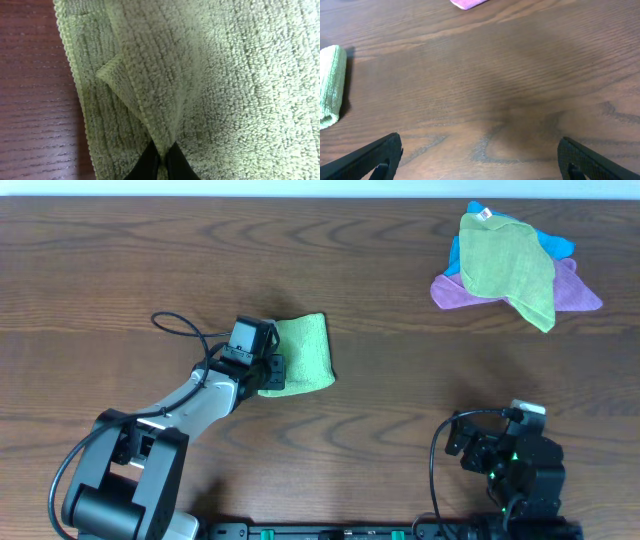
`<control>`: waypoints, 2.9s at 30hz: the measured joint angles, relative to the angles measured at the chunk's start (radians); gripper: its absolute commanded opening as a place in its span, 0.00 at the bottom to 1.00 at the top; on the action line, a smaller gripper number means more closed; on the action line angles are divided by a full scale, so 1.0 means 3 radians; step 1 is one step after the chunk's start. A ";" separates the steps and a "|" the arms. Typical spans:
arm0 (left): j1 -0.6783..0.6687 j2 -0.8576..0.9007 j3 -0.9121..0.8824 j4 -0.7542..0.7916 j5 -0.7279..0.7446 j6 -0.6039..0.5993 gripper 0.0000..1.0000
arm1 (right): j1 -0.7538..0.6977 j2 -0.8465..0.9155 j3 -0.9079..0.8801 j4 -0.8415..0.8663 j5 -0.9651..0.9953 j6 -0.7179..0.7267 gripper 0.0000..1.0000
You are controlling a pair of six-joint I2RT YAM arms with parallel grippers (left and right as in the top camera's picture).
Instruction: Fold the cloth
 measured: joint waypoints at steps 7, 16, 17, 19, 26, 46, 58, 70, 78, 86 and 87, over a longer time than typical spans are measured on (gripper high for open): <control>0.0000 0.0000 0.0000 0.0000 -0.0025 0.0000 0.06 | 0.0000 0.0000 0.0000 0.0000 0.0000 0.0001 0.99; 0.0000 -0.0028 0.0008 -0.0004 -0.0034 0.0000 0.06 | 0.0000 0.0000 -0.0003 0.0000 0.0000 0.0001 0.99; 0.0000 -0.0048 0.0013 -0.0005 -0.0037 0.0000 0.06 | 0.0000 0.0000 -0.0005 0.0000 0.0000 0.0001 0.99; 0.0000 -0.0084 0.0023 -0.0011 -0.0047 0.0000 0.06 | 0.0000 0.0000 -0.0022 0.0001 0.0000 0.0000 0.99; 0.0000 -0.0149 0.0043 -0.0145 -0.0140 0.0013 0.06 | 0.0000 0.0000 -0.0048 0.0000 0.0000 0.0000 0.99; 0.0000 -0.0151 0.0045 -0.0256 -0.0416 0.0155 0.95 | 0.0000 0.0000 -0.0050 0.0000 0.0000 0.0001 0.99; 0.0000 -0.0364 0.0058 -0.0573 -0.0497 0.0151 0.95 | 0.0000 0.0000 -0.0050 -0.0001 0.0000 0.0000 0.99; 0.0000 -0.1572 0.0139 -0.1217 0.0029 -0.0882 0.95 | 0.0000 0.0001 -0.0053 0.0000 0.0000 0.0001 0.99; 0.0000 -0.1615 0.0139 -0.1226 0.0221 -0.2113 0.95 | 0.0000 0.0001 -0.0053 -0.0001 0.0000 0.0001 0.99; 0.0000 -0.1615 0.0139 -0.1380 0.0145 -0.2340 0.95 | 0.0000 0.0001 -0.0053 -0.0001 0.0000 0.0001 0.99; 0.0000 -0.1615 0.0139 -0.1400 0.0182 -0.2378 0.95 | 0.0000 0.0001 -0.0053 -0.0001 0.0000 0.0001 0.99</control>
